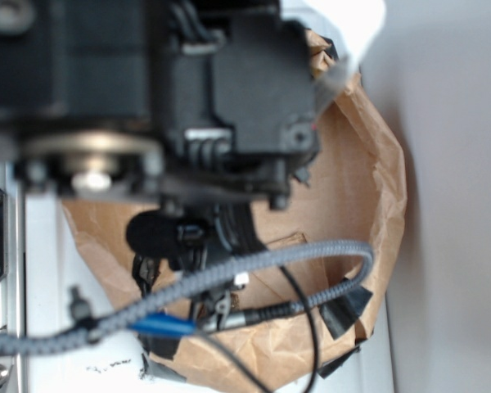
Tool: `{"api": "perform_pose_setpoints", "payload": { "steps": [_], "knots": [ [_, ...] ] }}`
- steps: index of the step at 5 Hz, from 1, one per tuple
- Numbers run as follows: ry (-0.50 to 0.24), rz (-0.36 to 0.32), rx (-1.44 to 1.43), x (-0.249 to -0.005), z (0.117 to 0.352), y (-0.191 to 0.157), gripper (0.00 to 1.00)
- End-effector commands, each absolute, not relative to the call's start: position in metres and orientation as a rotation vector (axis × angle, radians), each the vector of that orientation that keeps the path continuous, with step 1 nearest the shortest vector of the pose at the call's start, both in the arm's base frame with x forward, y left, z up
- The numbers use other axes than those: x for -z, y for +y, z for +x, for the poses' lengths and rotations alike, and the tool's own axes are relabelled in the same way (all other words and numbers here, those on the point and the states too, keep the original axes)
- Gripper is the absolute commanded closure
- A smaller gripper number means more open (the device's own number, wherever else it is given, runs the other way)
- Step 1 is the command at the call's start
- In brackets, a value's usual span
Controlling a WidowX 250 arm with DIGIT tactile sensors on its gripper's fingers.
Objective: Grab the shell.
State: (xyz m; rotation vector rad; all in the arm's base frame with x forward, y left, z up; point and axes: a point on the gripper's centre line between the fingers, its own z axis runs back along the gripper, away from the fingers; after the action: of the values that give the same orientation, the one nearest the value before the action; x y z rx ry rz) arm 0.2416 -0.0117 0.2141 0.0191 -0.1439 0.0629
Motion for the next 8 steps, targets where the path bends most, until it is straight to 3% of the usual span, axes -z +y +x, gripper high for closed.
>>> {"api": "perform_pose_setpoints", "payload": {
  "steps": [1, 2, 3, 6, 8],
  "knots": [
    [-0.214, 0.028, 0.035, -0.164, 0.251, 0.033, 0.0],
    [-0.182, 0.055, 0.028, -0.138, 0.264, 0.047, 0.0],
    [-0.115, 0.067, 0.045, -0.13, 0.267, 0.047, 0.0],
    [-0.115, 0.067, 0.045, -0.13, 0.267, 0.047, 0.0],
    [-0.095, 0.007, 0.019, -0.105, 0.277, 0.061, 0.0]
  ]
}}
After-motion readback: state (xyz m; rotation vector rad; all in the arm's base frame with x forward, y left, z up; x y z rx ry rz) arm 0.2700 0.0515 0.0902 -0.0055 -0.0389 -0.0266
